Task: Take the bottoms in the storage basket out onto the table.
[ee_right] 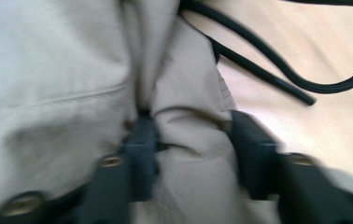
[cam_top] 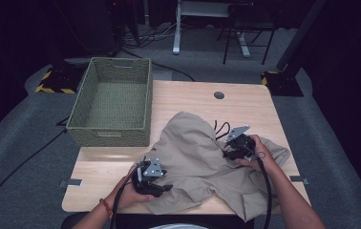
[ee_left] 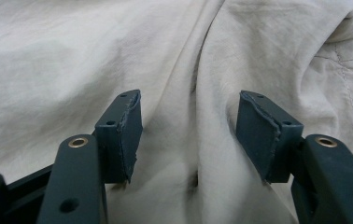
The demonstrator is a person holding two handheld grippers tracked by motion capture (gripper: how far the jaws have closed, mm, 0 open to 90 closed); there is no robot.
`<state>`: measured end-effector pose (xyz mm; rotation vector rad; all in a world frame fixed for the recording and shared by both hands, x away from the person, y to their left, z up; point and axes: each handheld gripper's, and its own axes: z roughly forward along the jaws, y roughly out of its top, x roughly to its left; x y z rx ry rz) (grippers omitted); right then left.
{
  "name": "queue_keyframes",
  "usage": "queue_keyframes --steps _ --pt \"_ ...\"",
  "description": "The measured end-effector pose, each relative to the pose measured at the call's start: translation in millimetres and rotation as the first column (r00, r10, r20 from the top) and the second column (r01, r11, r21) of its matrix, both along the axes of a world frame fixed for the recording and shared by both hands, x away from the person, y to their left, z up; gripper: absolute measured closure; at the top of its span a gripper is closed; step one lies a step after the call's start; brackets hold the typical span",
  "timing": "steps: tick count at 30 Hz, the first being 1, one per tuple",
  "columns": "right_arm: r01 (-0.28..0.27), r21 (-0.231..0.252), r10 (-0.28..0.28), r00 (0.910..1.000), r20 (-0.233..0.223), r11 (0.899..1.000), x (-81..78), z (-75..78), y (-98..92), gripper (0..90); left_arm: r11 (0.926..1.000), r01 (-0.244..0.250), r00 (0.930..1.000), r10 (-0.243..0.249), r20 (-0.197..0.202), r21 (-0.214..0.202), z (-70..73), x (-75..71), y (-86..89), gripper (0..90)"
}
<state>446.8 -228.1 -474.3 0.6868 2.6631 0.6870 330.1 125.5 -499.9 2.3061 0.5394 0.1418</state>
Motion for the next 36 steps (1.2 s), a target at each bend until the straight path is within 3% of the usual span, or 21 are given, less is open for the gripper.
queue_keyframes --steps 2,3,4,7,8,9,10,12,13,16,18,20,23,26,28,29,31,34,36 --pt "0.032 -0.056 -0.027 0.9968 0.075 0.998 2.9 3.0 2.1 70.7 0.9999 0.004 1.0 -0.004 -0.002 0.012 1.0 0.6 -1.9 41.0" --pt "0.084 -0.081 -0.071 0.9861 0.15 0.993 8.2 5.3 1.6 77.1 0.9999 0.003 1.0 -0.003 -0.008 0.011 1.4 1.5 -3.3 40.9" --pt "0.122 -0.085 -0.104 0.9763 0.19 0.989 12.7 7.4 0.3 78.1 1.0 0.0 0.9999 0.0 -0.016 0.008 1.5 2.2 -5.1 40.8" --pt "0.195 -0.057 -0.174 0.9481 0.266 0.979 24.0 13.3 -4.7 78.9 0.9999 0.006 0.9998 -0.006 -0.018 0.009 1.9 3.1 -11.7 40.8" --pt "0.219 -0.037 -0.199 0.9368 0.288 0.975 27.3 15.0 -6.5 78.9 0.9999 0.01 0.9998 -0.01 -0.016 0.013 2.0 2.7 -15.3 40.8" --pt "0.255 -0.009 -0.238 0.917 0.32 0.967 29.7 17.0 -8.1 78.9 0.9998 0.009 0.9998 -0.009 -0.015 0.018 2.2 2.0 -17.3 40.7" --pt "0.263 0.01 -0.251 0.9105 0.328 0.965 30.4 17.6 -8.6 78.5 0.9995 0.01 0.9999 -0.009 -0.01 0.031 2.9 1.0 -20.2 40.4" --pt "0.252 0.063 -0.259 0.9151 0.309 0.966 28.9 19.0 -9.6 72.2 0.9989 0.004 1.0 -0.003 -0.009 0.047 3.9 -0.7 -22.3 39.7" --pt "0.238 0.095 -0.255 0.9249 0.282 0.967 26.6 19.5 -10.5 68.7 0.9991 0.003 0.9998 -0.002 -0.02 0.041 4.2 -1.2 -22.3 39.6" --pt "0.131 0.166 -0.161 0.97 0.182 0.977 10.2 20.3 -12.5 60.5 0.9999 -0.003 0.9972 0.004 -0.074 0.013 5.2 -1.4 -19.7 39.7" --pt "0.103 0.159 -0.13 0.9766 0.171 0.982 -5.1 19.3 -12.3 58.2 0.9999 -0.008 0.9966 0.009 -0.082 0.011 5.5 -1.5 -19.4 40.3" --pt "0.042 0.163 -0.06 0.9925 0.107 0.986 -18.3 14.9 -11.8 55.5 0.9996 -0.014 0.9949 0.016 -0.099 0.024 7.3 -1.1 -20.6 40.3" --pt "0.012 0.135 -0.023 0.9963 0.083 0.991 -34.3 3.7 -11.2 54.2 0.9984 -0.013 0.9937 0.019 -0.111 0.055 10.5 -1.3 -24.6 40.2" --pt "0.01 0.173 -0.02 0.9983 0.055 0.985 -42.2 -5.8 -12.7 51.1 0.9972 0.016 0.9912 -0.006 -0.132 0.073 13.9 -2.5 -30.9 41.1" --pt "0.017 0.187 -0.023 0.9992 0.033 0.982 -45.0 -12.8 -12.6 48.0 0.9966 0.037 0.9962 -0.031 -0.081 0.074 17.8 -4.2 -35.8 41.3" --pt "0.015 0.196 -0.02 0.9994 0.027 0.981 -46.2 -14.8 -12.7 47.0 0.9979 0.053 0.9965 -0.05 -0.067 0.036 22.1 -4.1 -37.4 41.3" --pt "0.012 0.214 -0.013 0.9999 0.007 0.977 -47.9 -14.4 -13.6 42.1 0.9986 0.05 0.9976 -0.049 -0.049 0.016 29.4 -1.8 -38.8 41.5" --pt "0.004 0.221 -0.005 1.0 0.004 0.975 -50.9 -5.7 -15.7 34.3 0.9988 0.036 0.9993 -0.036 -0.011 0.033 35.1 5.7 -40.8 41.4" --pt "-0.001 0.247 -0.004 0.9998 0.021 0.969 -52.9 4.1 -20.2 32.7 0.9987 0.032 0.9994 -0.031 -0.018 0.039 33.4 11.9 -41.2 41.7"
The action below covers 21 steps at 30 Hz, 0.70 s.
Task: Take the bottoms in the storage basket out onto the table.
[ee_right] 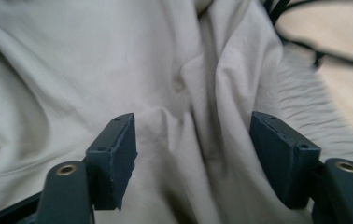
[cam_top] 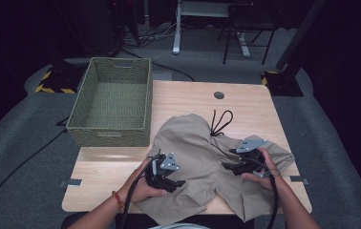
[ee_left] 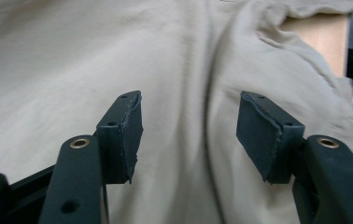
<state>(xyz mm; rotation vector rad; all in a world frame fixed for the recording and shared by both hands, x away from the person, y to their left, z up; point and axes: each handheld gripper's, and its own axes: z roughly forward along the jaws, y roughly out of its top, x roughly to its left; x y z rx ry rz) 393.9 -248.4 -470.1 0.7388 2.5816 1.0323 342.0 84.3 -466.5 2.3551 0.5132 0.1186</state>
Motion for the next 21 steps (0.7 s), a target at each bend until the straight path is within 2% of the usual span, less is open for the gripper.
queue_keyframes --steps 2,5,8,9,10,12,14,16,19,21 --pt "0.013 0.019 -0.013 0.9994 0.033 1.0 -1.1 11.8 -7.5 32.1 0.9994 -0.012 0.9999 0.012 0.009 0.031 -4.4 4.6 -0.8 41.6" --pt "0.045 0.057 -0.049 0.996 0.074 0.997 2.8 32.0 -24.8 31.9 0.999 -0.018 0.9996 0.019 -0.02 0.042 -12.1 9.2 1.4 41.8" --pt "0.107 0.107 -0.117 0.9883 0.098 0.988 15.1 51.6 -45.6 36.3 0.9981 -0.008 0.9989 0.011 -0.046 0.061 -19.8 10.6 4.5 42.0" --pt "0.134 0.102 -0.145 0.9833 0.11 0.986 22.3 56.1 -51.4 37.3 0.9978 -0.01 0.9991 0.013 -0.039 0.065 -21.9 9.8 6.1 41.8" --pt "0.176 0.071 -0.184 0.9749 0.126 0.982 32.9 59.3 -56.4 38.6 0.9986 -0.016 0.9991 0.018 -0.037 0.051 -23.0 9.5 7.2 42.2" --pt "0.21 0.033 -0.212 0.973 0.09 0.977 50.6 58.4 -60.7 39.0 0.9986 -0.011 0.9992 0.013 -0.038 0.052 -22.6 9.9 8.7 42.0" --pt "0.229 -0.03 -0.227 0.972 0.06 0.973 67.8 51.3 -59.9 38.7 0.9985 -0.012 0.9997 0.013 -0.019 0.053 -23.7 7.5 9.4 41.9" --pt "0.206 -0.08 -0.206 0.9785 0.004 0.975 78.8 41.5 -54.9 37.1 0.9981 -0.011 0.9999 0.012 -0.007 0.06 -24.2 4.9 10.5 41.6" --pt "0.154 -0.152 -0.165 0.9841 -0.065 0.976 85.7 24.4 -43.8 35.6 0.9984 -0.004 1.0 0.004 -0.002 0.057 -24.5 4.6 11.5 41.0" --pt "0.121 -0.193 -0.144 0.9833 -0.111 0.974 87.6 13.5 -37.0 33.3 0.9985 -0.002 1.0 0.002 -0.002 0.054 -24.8 4.5 12.1 40.9"
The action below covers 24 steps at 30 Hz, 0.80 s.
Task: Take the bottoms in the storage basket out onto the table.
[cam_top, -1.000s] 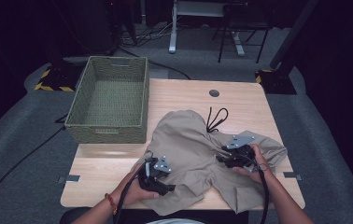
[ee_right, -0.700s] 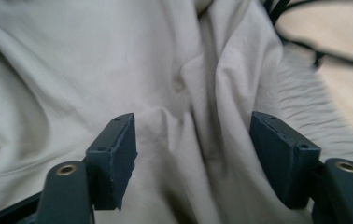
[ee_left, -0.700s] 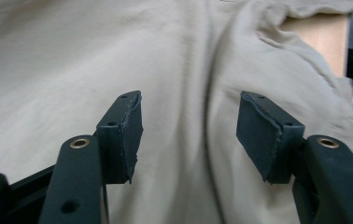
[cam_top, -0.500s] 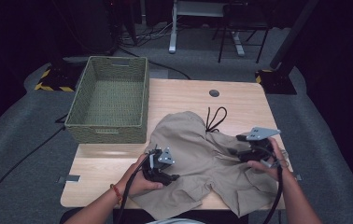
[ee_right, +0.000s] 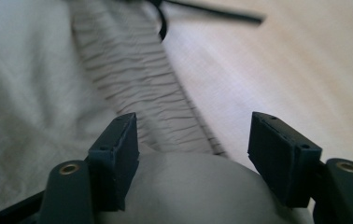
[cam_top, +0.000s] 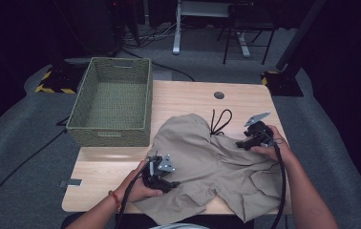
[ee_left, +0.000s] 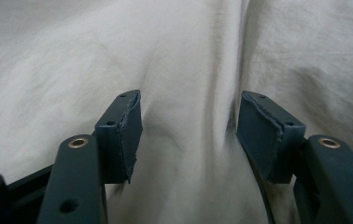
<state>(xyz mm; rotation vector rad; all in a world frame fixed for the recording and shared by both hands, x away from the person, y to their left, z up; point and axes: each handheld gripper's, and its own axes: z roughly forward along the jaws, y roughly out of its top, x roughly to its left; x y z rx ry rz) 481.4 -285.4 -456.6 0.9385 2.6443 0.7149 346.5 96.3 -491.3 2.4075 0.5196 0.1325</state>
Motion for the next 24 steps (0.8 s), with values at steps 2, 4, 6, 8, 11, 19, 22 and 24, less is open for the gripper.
queue_keyframes --steps 2,4,6,8,11,19,22,24 --pt "-0.017 -0.012 0.016 0.9986 -0.05 1.0 2.7 -7.3 3.8 32.9 1.0 0.001 1.0 -0.001 -0.003 -0.001 0.0 0.2 0.4 41.0" --pt "-0.021 -0.017 0.02 0.9981 -0.058 1.0 5.9 -10.3 6.5 32.6 1.0 0.003 1.0 -0.003 -0.006 -0.005 0.0 0.8 0.8 41.1" --pt "-0.026 -0.019 0.025 0.9972 -0.07 0.999 10.4 -13.1 8.6 32.2 1.0 0.0 1.0 0.0 -0.009 -0.004 0.0 1.7 1.3 41.2" --pt "-0.028 -0.006 0.027 0.9964 -0.08 1.0 13.8 -14.4 10.5 35.8 1.0 -0.004 1.0 0.004 -0.003 -0.001 0.1 3.0 1.5 41.2" --pt "0.003 -0.01 -0.004 0.9978 -0.066 1.0 20.3 -14.6 11.6 37.3 1.0 0.002 1.0 -0.002 -0.002 0.003 0.5 5.6 1.9 41.2" --pt "0.252 -0.06 -0.249 0.967 0.052 0.966 59.9 -14.6 5.4 35.9 0.9996 -0.022 0.9991 0.021 -0.036 -0.015 1.1 8.6 -0.6 40.9" --pt "0.355 -0.067 -0.345 0.9296 0.13 0.932 76.9 -16.2 6.0 36.1 0.9993 0.019 0.9977 -0.021 -0.065 -0.033 1.3 4.3 -5.5 41.7" --pt "0.397 -0.059 -0.382 0.908 0.172 0.916 83.3 -16.7 6.6 36.5 0.9991 0.029 0.9967 -0.032 -0.075 -0.03 2.0 3.1 -7.0 41.8"
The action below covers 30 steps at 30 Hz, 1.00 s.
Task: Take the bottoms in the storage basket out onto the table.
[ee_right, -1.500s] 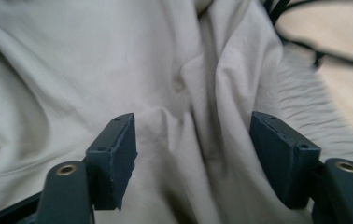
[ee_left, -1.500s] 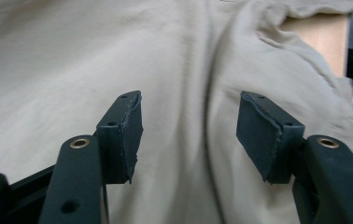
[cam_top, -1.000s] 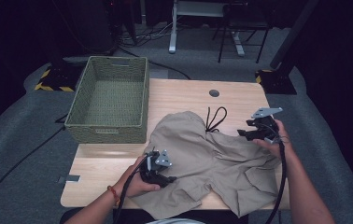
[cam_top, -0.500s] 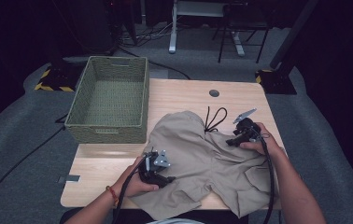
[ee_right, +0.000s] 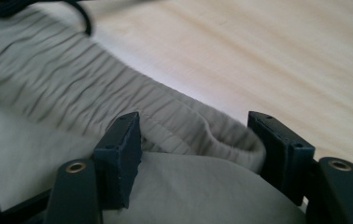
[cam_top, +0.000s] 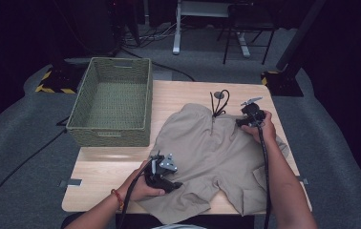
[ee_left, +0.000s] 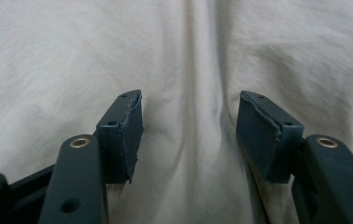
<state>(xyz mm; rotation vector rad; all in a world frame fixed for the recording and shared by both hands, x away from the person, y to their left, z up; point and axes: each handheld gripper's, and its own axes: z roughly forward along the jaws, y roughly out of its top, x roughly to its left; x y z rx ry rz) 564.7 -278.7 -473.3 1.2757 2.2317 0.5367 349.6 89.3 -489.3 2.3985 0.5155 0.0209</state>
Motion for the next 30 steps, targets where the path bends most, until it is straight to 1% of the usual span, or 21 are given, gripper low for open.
queue_keyframes --steps 2,3,4,6,7,9,11,12,14,16,17,20,21,22,24,25,26,27,28,29,30 --pt "0.035 0.001 -0.035 0.9986 0.041 0.999 3.0 0.8 0.7 37.6 0.9999 0.003 0.9998 -0.003 -0.02 -0.013 -0.2 0.0 0.0 41.9" --pt "0.025 0.009 -0.025 0.9974 0.067 1.0 1.9 2.7 -0.2 38.2 0.9999 0.007 0.9998 -0.007 -0.017 -0.012 0.0 0.1 0.1 41.9" --pt "0.024 0.035 -0.026 0.996 0.086 0.999 -0.6 6.5 -2.8 40.5 1.0 0.004 0.9998 -0.004 -0.019 -0.009 0.2 -0.7 0.4 41.9" --pt "0.0 0.146 -0.019 0.9911 0.132 0.989 -11.1 20.7 -15.5 39.3 1.0 0.003 0.9999 -0.003 -0.011 0.001 0.7 -2.6 0.8 41.9" --pt "-0.008 0.171 -0.015 0.9908 0.134 0.985 -15.2 25.9 -20.5 39.3 1.0 0.004 1.0 -0.004 -0.003 0.006 1.4 -3.5 1.4 41.7" --pt "-0.025 0.168 0.0 0.9891 0.147 0.985 -27.9 37.5 -34.9 39.2 0.9998 0.007 0.9999 -0.007 0.015 0.017 4.3 -6.9 4.5 41.5" --pt "-0.039 0.134 0.026 0.9952 0.094 0.99 -40.5 41.8 -50.8 39.0 0.9992 -0.006 0.9988 0.004 0.048 0.039 8.6 -11.5 9.0 40.8" --pt "-0.038 0.109 0.03 0.9966 0.076 0.993 -48.1 41.4 -59.2 39.0 0.9992 -0.002 0.9984 0.0 0.056 0.039 10.7 -14.6 12.5 40.7" --pt "-0.05 0.084 0.049 0.9988 0.007 0.995 -63.1 37.0 -75.4 38.0 0.9987 -0.012 0.9973 0.008 0.072 0.049 12.2 -20.2 19.1 40.6" --pt "-0.07 0.053 0.073 0.9965 -0.042 0.996 -79.7 30.0 -87.0 38.1 0.9984 -0.025 0.9974 0.022 0.068 0.05 10.1 -22.7 24.6 40.0" --pt "-0.076 0.067 0.081 0.9935 -0.08 0.995 -87.1 25.2 -91.3 38.0 0.9981 -0.035 0.9976 0.032 0.062 0.051 8.5 -22.5 27.3 40.0" --pt "-0.162 0.096 0.175 0.9728 -0.152 0.982 -108.4 9.7 -93.9 47.4 0.9984 -0.048 0.9984 0.048 0.031 0.029 4.0 -19.3 29.5 39.0" --pt "-0.195 0.113 0.212 0.9632 -0.166 0.974 -114.8 4.8 -91.7 51.9 0.9981 -0.053 0.9984 0.052 0.021 0.03 2.7 -18.3 28.9 38.8" --pt "-0.225 0.125 0.244 0.9551 -0.168 0.966 -120.6 1.1 -88.7 60.5 0.9979 -0.054 0.9985 0.053 0.014 0.035 1.1 -17.1 27.7 38.0" --pt "-0.266 0.178 0.292 0.946 -0.142 0.947 -129.7 -0.3 -84.7 74.3 0.999 -0.043 0.9991 0.043 0.003 0.009 -0.5 -14.5 26.2 36.9" --pt "-0.287 0.251 0.323 0.9396 -0.114 0.924 -134.5 -0.3 -82.9 84.1 0.999 -0.045 0.999 0.045 0.001 0.001 -0.9 -14.2 25.5 36.9" --pt "-0.295 0.261 0.33 0.9387 -0.1 0.919 -135.6 -1.0 -81.9 87.8 0.9989 -0.044 0.999 0.044 -0.003 -0.013 -1.7 -13.4 24.1 36.9" --pt "-0.299 0.251 0.328 0.9408 -0.084 0.921 -137.9 -2.8 -78.3 89.4 0.9986 -0.038 0.9992 0.038 -0.009 -0.036 -3.1 -12.6 22.3 36.9" --pt "-0.309 0.219 0.332 0.9401 -0.078 0.926 -138.9 -7.0 -73.0 89.5 0.9976 -0.041 0.9991 0.04 -0.011 -0.055 -4.5 -12.5 20.6 36.7" --pt "-0.31 0.217 0.33 0.942 -0.063 0.926 -138.8 -8.8 -70.8 89.5 0.9966 -0.044 0.999 0.044 -0.008 -0.069 -5.8 -11.5 17.7 36.7" --pt "-0.293 0.235 0.312 0.949 -0.048 0.927 -136.8 -10.6 -68.7 88.8 0.9967 -0.041 0.9992 0.04 -0.007 -0.071 -6.0 -10.3 16.0 36.7"
